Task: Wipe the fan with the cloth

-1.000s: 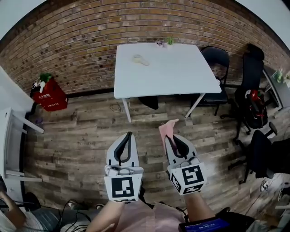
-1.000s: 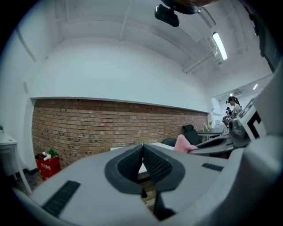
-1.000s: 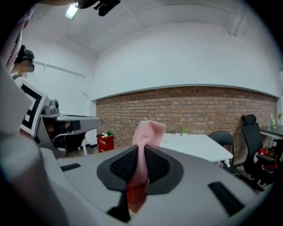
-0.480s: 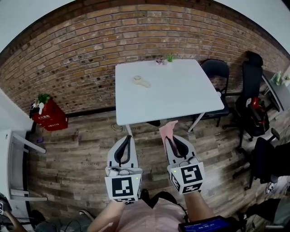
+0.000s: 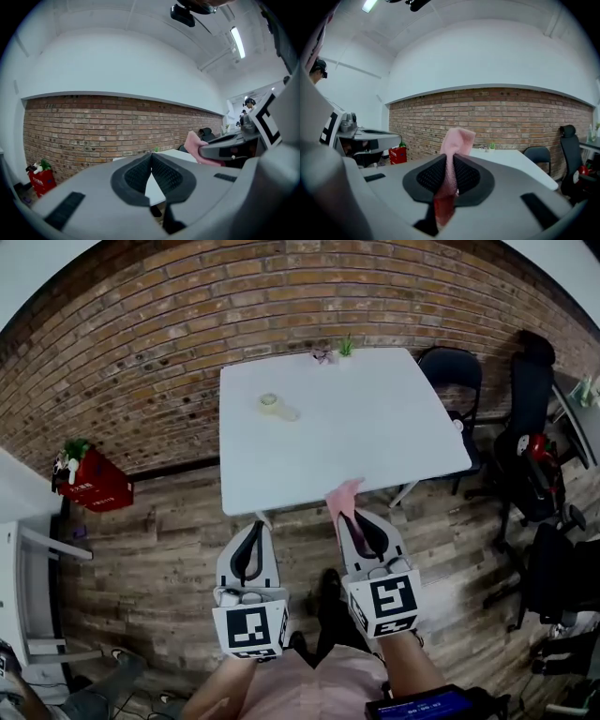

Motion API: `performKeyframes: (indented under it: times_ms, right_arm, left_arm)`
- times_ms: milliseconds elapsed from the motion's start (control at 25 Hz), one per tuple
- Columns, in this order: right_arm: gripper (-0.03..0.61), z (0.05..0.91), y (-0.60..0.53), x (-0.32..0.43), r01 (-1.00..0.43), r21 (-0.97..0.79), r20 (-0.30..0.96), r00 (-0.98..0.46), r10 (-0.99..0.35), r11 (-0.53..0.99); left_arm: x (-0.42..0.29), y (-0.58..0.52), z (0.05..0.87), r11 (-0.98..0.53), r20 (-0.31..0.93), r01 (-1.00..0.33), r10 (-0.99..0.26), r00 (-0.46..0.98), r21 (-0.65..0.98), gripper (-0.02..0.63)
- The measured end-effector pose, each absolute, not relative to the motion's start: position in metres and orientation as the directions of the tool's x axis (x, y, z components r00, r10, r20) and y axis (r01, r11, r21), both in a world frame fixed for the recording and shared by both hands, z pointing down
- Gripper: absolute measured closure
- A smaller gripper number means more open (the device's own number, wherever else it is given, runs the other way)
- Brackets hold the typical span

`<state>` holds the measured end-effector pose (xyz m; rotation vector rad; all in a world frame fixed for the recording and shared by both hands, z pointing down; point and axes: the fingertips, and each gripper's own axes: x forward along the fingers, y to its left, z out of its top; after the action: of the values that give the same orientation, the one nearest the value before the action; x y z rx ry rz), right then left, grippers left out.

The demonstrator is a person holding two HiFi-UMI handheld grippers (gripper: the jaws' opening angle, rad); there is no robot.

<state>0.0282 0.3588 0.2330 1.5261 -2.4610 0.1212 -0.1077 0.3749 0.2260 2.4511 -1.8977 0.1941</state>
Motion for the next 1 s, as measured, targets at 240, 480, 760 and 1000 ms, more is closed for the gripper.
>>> performKeyframes:
  times_ms: [240,480,760,1000]
  right_arm:
    - [0.535,0.246,0.288,0.05,-0.867,0.039,0.277,-0.469,-0.839,0.497]
    - [0.535,0.245,0.226,0.058,-0.833,0.026,0.275,-0.526,-0.805,0.553]
    - [0.535,0.23,0.175,0.055,-0.8,0.045,0.241,-0.573,-0.783,0.599]
    - [0.535,0.219,0.14,0.05,-0.787,0.058,0.227,-0.589,-0.776,0.614]
  left_arm:
    - [-0.086,0.305,0.229,-0.2,0.125,-0.979,-0.973,0.192,-0.05,0.601]
    - [-0.076,0.253,0.231,-0.14,0.163,-0.988,-0.978,0.128,-0.062,0.601]
    - [-0.079,0.21,0.206,-0.068,0.094,-0.996,-0.994,0.063,-0.056,0.601]
    - [-0.089,0.178,0.197,-0.04,0.08,-0.997,-0.996,0.035,-0.059,0.601]
